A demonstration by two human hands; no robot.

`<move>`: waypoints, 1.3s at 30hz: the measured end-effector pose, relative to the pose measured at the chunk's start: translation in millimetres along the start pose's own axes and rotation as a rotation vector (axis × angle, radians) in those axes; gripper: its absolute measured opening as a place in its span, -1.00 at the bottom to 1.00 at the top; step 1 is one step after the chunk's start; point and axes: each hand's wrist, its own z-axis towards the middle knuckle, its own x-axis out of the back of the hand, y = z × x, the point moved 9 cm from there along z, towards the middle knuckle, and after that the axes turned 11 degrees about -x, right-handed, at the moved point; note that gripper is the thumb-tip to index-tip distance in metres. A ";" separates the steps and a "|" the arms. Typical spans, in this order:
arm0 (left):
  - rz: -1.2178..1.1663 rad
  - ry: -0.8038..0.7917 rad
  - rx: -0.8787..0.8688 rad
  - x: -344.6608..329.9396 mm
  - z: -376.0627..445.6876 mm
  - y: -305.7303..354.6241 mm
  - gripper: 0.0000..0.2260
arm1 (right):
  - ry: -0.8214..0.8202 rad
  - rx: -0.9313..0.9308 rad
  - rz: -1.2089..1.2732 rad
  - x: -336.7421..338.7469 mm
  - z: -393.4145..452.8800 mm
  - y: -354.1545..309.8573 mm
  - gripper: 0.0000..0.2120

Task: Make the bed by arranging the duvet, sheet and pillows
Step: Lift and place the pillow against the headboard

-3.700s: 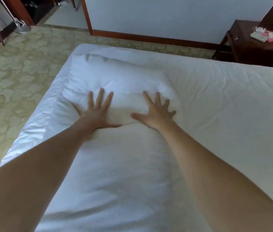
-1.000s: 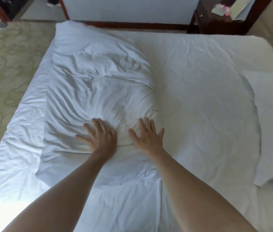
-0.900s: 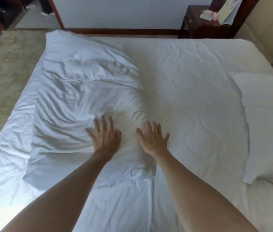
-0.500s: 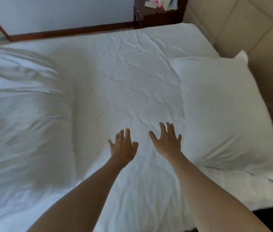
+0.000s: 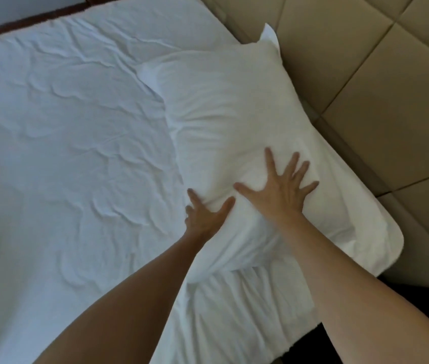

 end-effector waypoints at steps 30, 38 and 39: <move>0.211 1.027 -0.206 416.3 1.1 94.4 -0.31 | 0.522 0.439 1.121 139.4 -59.1 -320.0 -0.70; 0.248 0.620 0.087 484.1 -65.2 -166.5 -0.44 | -0.299 0.580 0.339 -18.8 -194.0 -439.7 -0.79; 0.262 0.635 0.103 494.7 -83.8 -188.9 -0.51 | -0.338 0.616 0.314 -28.8 -220.1 -449.1 -0.81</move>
